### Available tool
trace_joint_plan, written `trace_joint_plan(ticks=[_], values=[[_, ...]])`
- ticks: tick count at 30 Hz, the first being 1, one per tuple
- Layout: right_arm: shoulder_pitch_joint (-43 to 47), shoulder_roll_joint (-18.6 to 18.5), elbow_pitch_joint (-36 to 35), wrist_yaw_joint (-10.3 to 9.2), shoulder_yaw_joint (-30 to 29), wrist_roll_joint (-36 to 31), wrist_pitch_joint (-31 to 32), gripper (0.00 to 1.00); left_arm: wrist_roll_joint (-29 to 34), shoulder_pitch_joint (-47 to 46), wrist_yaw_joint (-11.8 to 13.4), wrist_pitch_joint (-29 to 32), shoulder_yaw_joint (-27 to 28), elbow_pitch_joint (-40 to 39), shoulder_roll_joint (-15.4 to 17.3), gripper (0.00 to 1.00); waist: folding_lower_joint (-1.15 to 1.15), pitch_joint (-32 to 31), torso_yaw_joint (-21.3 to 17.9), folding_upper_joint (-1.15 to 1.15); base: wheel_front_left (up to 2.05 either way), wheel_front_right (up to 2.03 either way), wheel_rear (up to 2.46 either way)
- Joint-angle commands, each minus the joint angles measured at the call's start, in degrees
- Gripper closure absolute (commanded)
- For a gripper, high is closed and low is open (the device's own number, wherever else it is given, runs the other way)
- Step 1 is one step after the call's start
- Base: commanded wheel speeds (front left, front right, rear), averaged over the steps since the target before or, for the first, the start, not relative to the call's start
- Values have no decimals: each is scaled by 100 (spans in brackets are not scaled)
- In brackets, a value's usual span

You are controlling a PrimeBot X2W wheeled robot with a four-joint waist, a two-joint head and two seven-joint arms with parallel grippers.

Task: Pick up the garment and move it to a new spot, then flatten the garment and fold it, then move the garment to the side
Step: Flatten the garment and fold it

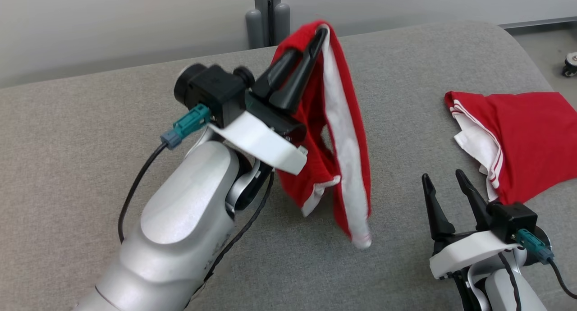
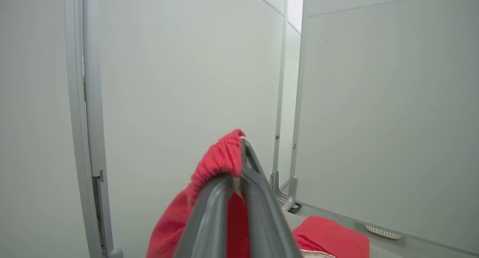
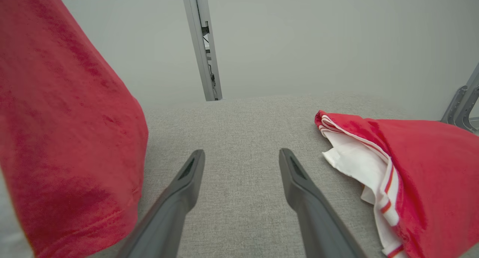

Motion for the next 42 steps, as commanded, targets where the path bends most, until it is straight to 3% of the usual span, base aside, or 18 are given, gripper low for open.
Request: trace_joint_plan(ticks=[1,6,16,26,27,28,29,35,42], values=[[44,-27,19,-2,-30,34,-8,0,-25,-71,59,-5,-11,-2,31,100,0,-8,14,0,0,0,0],[33,-26,18,-2,-116,41,-8,0,-118,215,272,-4,107,245,31,100,0,-29,164,0,0,0,0],[75,-29,88,-2,-189,-89,-8,0,146,2091,101,-6,1243,1075,285,100,0,-13,555,0,0,0,0],[93,-30,217,-2,11,-110,-8,0,665,2858,-5,-6,2255,1602,502,100,0,-226,650,0,0,0,0],[112,-31,227,-2,30,-105,-8,0,757,2902,-6,-6,2307,1620,519,87,0,-248,638,0,0,0,0],[120,-30,231,-2,53,-107,-8,0,809,2937,-6,-6,2369,1665,513,64,0,-261,627,0,0,0,0],[123,-28,235,-2,75,-103,-8,0,884,2976,4,-6,2426,1694,517,0,0,-279,612,0,0,0,0],[197,-29,122,-2,145,-93,-8,0,1610,3329,374,-6,2789,1467,539,0,0,-425,477,0,0,0,0],[286,-29,-131,-2,127,-135,-8,0,2009,3754,764,-5,3209,904,413,0,0,-572,418,0,0,0,0]])
